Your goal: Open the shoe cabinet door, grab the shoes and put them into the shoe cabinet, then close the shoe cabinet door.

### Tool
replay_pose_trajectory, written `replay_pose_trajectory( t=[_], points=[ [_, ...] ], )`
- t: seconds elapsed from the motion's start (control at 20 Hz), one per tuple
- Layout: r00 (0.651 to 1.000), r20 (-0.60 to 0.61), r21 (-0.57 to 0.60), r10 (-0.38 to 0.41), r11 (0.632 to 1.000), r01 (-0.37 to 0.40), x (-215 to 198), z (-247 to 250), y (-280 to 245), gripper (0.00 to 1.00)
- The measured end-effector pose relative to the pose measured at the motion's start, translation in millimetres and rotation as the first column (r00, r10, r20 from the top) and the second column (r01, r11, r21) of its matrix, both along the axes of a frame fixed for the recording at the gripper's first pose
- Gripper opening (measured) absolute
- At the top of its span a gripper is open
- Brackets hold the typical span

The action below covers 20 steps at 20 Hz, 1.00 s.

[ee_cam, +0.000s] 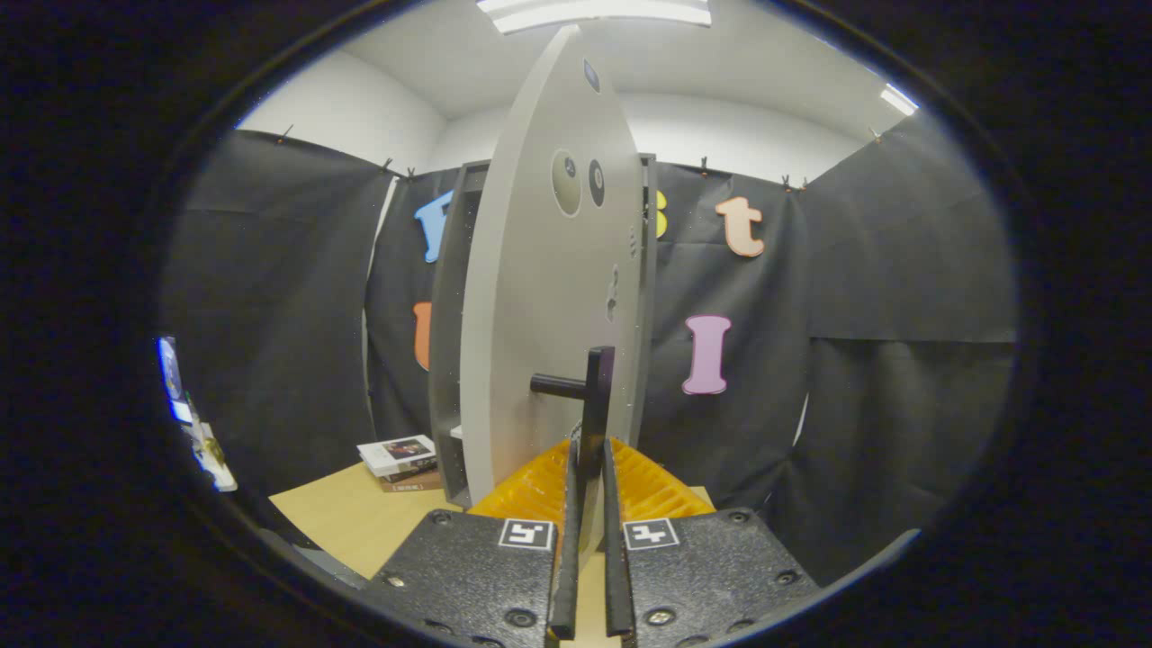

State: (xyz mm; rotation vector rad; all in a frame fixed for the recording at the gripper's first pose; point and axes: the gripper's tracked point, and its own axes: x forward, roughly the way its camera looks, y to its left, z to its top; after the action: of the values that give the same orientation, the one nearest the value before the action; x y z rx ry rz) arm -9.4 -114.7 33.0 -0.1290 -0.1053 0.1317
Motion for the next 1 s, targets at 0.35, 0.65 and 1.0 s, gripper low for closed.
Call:
replay_pose_trajectory(
  t=[0.35,0.65,1.0],
  points=[
    [0.999,-0.003,0.121,0.043,0.992,-0.043,9,1,-60,0.04],
    [1.0,0.003,0.169,-0.015,0.986,0.014,-22,-15,-71,0.05],
    [0.984,0.176,0.249,-0.024,0.968,-0.021,-92,-60,-34,0.94]
  ],
)
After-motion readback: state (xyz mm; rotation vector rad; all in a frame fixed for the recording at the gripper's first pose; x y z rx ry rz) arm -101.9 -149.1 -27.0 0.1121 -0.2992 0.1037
